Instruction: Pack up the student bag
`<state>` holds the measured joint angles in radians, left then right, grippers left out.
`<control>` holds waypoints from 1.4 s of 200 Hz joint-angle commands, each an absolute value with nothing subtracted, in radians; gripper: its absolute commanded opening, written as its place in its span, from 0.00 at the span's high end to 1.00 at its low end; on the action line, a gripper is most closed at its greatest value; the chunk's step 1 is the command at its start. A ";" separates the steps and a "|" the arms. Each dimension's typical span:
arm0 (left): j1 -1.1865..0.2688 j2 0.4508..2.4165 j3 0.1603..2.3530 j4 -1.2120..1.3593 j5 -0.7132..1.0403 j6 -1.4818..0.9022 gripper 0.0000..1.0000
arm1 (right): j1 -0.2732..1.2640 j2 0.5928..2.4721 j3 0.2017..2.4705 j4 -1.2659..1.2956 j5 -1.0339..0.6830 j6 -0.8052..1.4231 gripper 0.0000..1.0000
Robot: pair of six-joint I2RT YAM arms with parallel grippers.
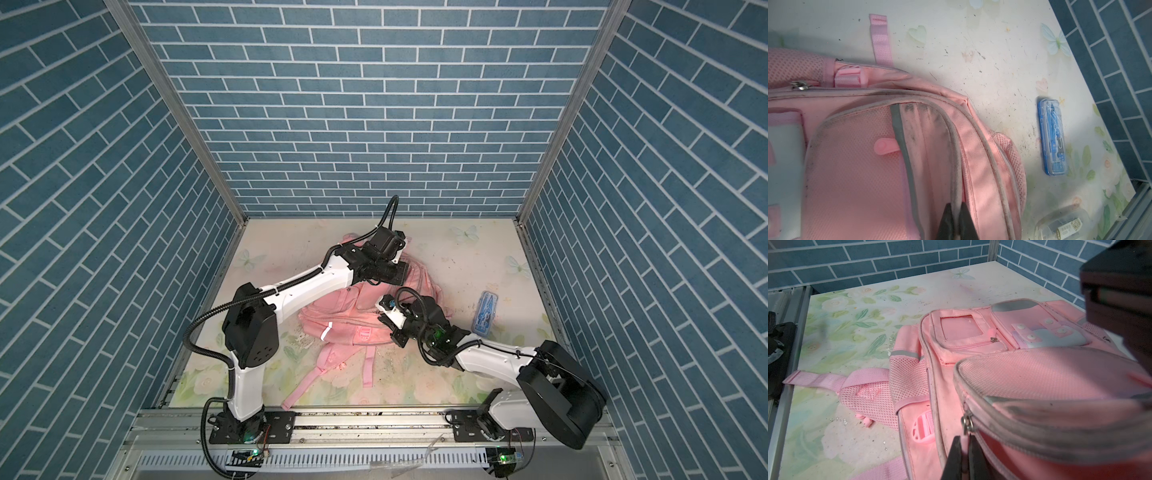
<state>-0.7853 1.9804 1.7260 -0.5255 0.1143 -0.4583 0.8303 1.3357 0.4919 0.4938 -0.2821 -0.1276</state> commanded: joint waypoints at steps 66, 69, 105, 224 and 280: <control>-0.729 1.828 1.554 -0.316 0.128 -0.528 1.00 | 0.845 1.357 0.568 0.421 -0.336 -0.122 0.98; -0.729 1.827 1.555 -0.317 0.130 -0.525 1.00 | 0.845 1.357 0.572 0.416 -0.338 -0.120 0.96; -0.730 1.813 1.542 -0.323 0.145 -0.439 0.96 | 0.836 1.291 0.568 0.409 -0.377 -0.075 0.71; -0.825 1.496 1.236 -0.183 -0.023 -0.257 0.53 | 0.420 0.867 0.680 -0.188 0.178 0.517 0.38; -0.968 1.522 1.259 -0.281 -0.228 -0.175 0.50 | 0.125 0.939 0.585 -0.323 0.127 0.631 0.29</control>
<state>-0.9390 1.5017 1.2430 -0.2203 -0.1093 -0.2165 0.1974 0.8955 0.6235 -0.2062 0.1177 0.5209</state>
